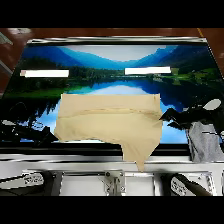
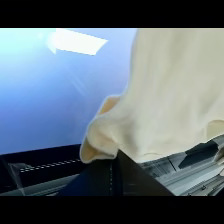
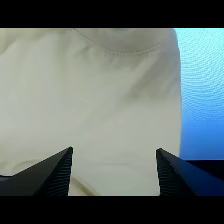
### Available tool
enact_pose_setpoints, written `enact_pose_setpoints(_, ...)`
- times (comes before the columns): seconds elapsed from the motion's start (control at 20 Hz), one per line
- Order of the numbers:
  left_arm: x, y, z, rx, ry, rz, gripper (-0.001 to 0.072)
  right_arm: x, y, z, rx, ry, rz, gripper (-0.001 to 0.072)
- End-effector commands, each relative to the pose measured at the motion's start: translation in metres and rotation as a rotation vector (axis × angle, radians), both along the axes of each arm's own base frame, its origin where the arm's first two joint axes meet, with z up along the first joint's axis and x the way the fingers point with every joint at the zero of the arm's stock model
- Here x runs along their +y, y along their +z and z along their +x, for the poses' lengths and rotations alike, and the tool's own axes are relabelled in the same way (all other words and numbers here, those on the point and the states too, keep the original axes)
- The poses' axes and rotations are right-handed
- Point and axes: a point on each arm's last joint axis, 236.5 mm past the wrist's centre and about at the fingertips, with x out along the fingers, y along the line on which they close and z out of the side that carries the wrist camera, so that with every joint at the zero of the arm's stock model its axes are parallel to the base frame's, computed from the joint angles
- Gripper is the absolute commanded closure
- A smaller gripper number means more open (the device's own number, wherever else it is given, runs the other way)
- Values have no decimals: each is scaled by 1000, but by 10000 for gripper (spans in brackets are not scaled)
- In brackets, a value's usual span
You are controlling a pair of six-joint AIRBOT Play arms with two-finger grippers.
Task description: Fold the shirts.
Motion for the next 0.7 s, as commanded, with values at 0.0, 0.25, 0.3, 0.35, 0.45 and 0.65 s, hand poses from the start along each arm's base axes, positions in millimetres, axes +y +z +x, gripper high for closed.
enact_pose_setpoints(0.0,-3,-2,10,-12,33,7,670,-12,-8,-17,66,26,-59,70)
enact_pose_setpoints(0.25,-6,1,7,-3,23,-13,671,-4,-31,-81,267,134,-36,70)
enact_pose_setpoints(0.3,-7,1,7,-4,20,-15,671,5,-41,-98,316,134,-2,69)
enact_pose_setpoints(0.35,-7,1,6,-3,19,-16,671,15,-48,-106,332,122,40,69)
enact_pose_setpoints(0.45,-8,2,5,-1,17,-20,671,35,-58,-110,322,74,116,70)
enact_pose_setpoints(0.65,-9,6,7,-19,9,-28,671,40,-76,-126,350,42,124,71)
